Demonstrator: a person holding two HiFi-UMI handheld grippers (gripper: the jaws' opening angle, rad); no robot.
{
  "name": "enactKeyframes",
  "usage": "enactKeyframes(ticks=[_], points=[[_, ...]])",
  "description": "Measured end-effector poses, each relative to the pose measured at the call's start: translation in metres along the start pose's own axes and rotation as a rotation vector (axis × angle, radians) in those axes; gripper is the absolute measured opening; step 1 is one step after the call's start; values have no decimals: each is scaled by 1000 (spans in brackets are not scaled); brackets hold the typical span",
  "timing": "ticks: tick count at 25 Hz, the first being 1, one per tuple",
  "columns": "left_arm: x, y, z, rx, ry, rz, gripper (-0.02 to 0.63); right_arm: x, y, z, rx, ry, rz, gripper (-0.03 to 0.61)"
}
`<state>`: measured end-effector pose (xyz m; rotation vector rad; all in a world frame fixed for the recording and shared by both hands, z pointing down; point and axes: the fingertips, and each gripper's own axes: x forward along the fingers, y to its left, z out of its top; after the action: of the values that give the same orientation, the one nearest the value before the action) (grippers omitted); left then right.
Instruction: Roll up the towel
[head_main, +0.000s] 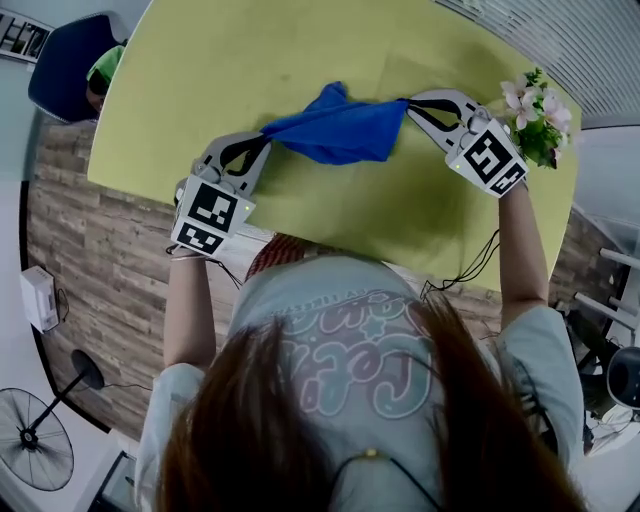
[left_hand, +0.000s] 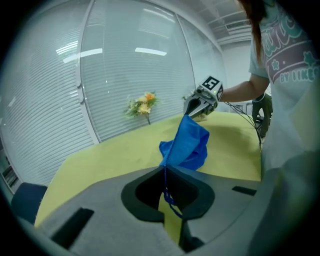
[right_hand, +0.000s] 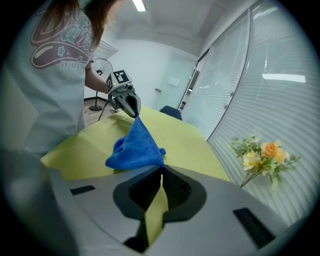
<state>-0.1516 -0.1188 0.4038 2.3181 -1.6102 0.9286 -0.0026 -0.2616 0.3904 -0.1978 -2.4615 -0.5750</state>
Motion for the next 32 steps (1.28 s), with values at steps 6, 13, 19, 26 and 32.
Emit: enactKeyframes(ticks=[6,13,19,26,32], points=[[-13,29,40,20,-102,19,18,-35,-23,33,6,-50,-197,17],[-19,61,90,104,-190,76,18,-62,-41,51,-9,-41,-340,15],[-18,89,142,165,-279,90,18,-88,-70,64,-5,-28,-496,15],[0,118,183,241,-313,91,18,-108,-111,73,-10,19,-630,15],[21,145,214,283,-329,107,18,-117,-156,71,-47,112,-727,15]])
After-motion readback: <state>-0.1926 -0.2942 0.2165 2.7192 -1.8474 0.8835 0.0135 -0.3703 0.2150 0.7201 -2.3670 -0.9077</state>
